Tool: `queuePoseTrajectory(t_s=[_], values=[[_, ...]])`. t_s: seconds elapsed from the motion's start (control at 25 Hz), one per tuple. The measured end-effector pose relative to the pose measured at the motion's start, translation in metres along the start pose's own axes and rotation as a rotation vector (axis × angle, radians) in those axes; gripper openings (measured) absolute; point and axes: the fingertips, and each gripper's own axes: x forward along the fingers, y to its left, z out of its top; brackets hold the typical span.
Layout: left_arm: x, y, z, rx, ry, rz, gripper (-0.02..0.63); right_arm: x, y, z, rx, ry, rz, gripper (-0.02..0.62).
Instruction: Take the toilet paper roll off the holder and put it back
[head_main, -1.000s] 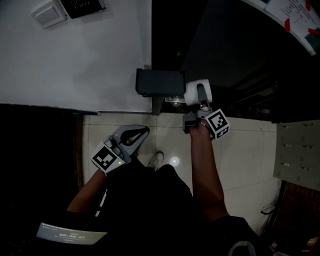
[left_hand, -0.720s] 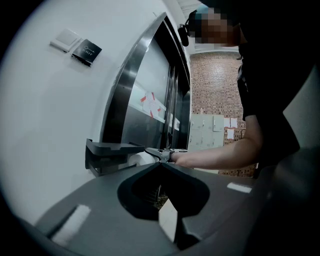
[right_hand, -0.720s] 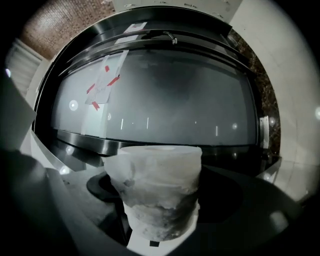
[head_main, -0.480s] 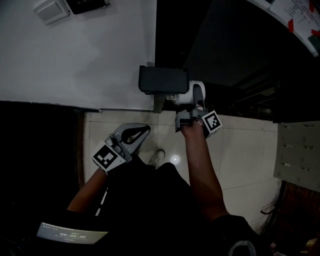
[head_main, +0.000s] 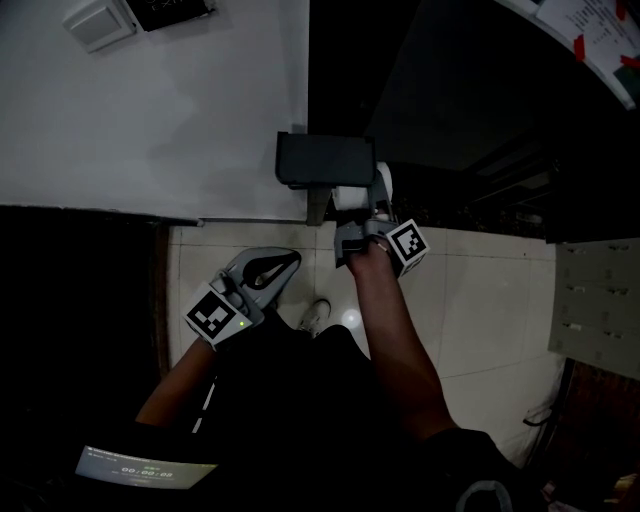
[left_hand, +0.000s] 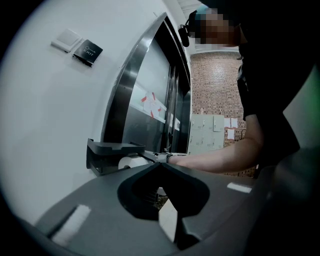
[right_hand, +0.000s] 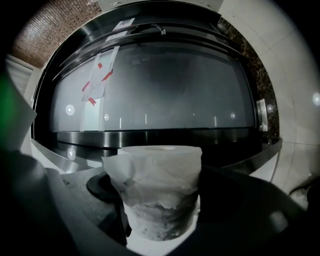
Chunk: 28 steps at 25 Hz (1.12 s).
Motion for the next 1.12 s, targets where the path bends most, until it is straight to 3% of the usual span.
queuePoseTrajectory(t_s=[0.44,0.8,1.12], values=[[-0.005,0.000,-0.004,-0.003,0.006,0.013,0.005,0.007,0.001,-0.038,-0.007,0.044,0.007,0.437],[-0.009,0.003,-0.007,0.000,0.004,0.030,0.005,0.008,0.001,-0.067,-0.007,0.014,0.020,0.437],[-0.010,0.004,-0.009,-0.004,0.011,0.036,0.005,0.007,0.000,-0.070,-0.007,-0.007,0.031,0.437]])
